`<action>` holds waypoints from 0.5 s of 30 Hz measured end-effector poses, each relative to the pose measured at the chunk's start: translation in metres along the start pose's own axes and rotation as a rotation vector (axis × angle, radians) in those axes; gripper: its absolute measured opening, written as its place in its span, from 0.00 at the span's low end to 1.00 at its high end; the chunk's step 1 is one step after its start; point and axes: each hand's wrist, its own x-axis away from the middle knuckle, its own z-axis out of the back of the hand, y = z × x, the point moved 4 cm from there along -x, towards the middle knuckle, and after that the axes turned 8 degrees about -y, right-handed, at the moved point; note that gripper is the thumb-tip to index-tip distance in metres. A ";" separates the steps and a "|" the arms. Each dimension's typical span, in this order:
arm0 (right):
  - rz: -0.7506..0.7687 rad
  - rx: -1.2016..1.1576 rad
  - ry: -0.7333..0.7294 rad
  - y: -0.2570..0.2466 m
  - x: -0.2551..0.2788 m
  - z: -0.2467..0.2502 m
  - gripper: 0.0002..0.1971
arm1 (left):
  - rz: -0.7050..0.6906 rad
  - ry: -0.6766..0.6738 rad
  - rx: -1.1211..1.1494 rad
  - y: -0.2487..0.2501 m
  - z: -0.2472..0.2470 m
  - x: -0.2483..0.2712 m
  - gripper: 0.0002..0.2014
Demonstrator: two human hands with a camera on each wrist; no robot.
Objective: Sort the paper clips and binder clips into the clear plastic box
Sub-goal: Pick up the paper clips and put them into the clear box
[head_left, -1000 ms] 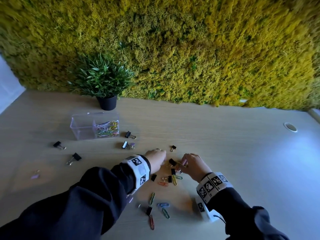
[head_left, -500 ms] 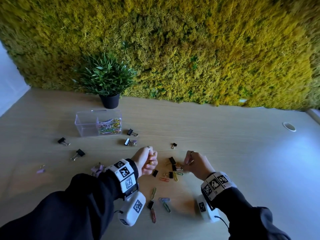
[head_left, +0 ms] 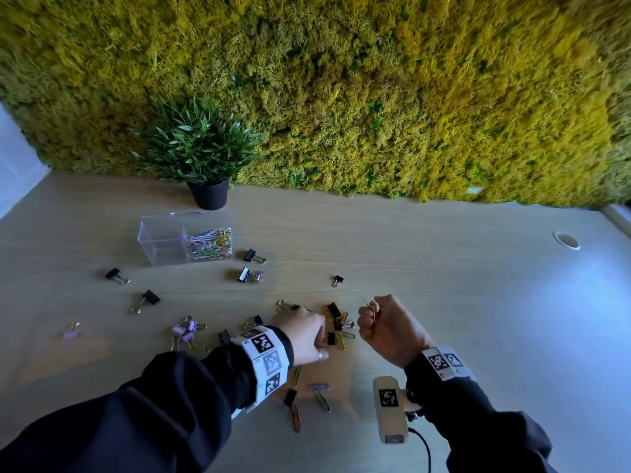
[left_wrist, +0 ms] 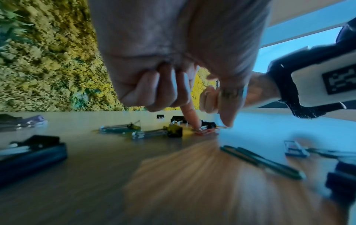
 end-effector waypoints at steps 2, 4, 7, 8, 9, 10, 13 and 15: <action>-0.017 0.047 0.062 0.001 -0.003 0.000 0.15 | 0.002 -0.015 -0.039 0.002 -0.004 -0.003 0.14; 0.001 0.094 0.078 0.000 -0.004 -0.001 0.15 | 0.006 -0.067 -0.046 0.004 -0.007 -0.006 0.11; 0.020 0.113 0.100 -0.004 -0.004 -0.006 0.16 | 0.016 -0.159 -0.080 0.005 -0.009 -0.011 0.16; 0.017 0.109 0.111 -0.005 -0.004 -0.008 0.16 | 0.006 -0.178 -0.108 0.006 -0.011 -0.011 0.17; 0.009 0.104 0.121 -0.007 -0.003 -0.010 0.17 | -0.003 -0.182 -0.151 0.008 -0.011 -0.009 0.16; -0.001 0.099 0.129 -0.008 -0.003 -0.013 0.17 | -0.013 -0.162 -0.202 0.009 -0.013 -0.008 0.15; -0.023 0.104 0.151 -0.010 -0.005 -0.019 0.17 | -0.050 -0.071 -0.358 0.010 -0.014 -0.007 0.13; -0.031 0.117 0.169 -0.011 -0.008 -0.021 0.16 | -0.070 -0.078 -0.397 0.007 -0.013 -0.006 0.14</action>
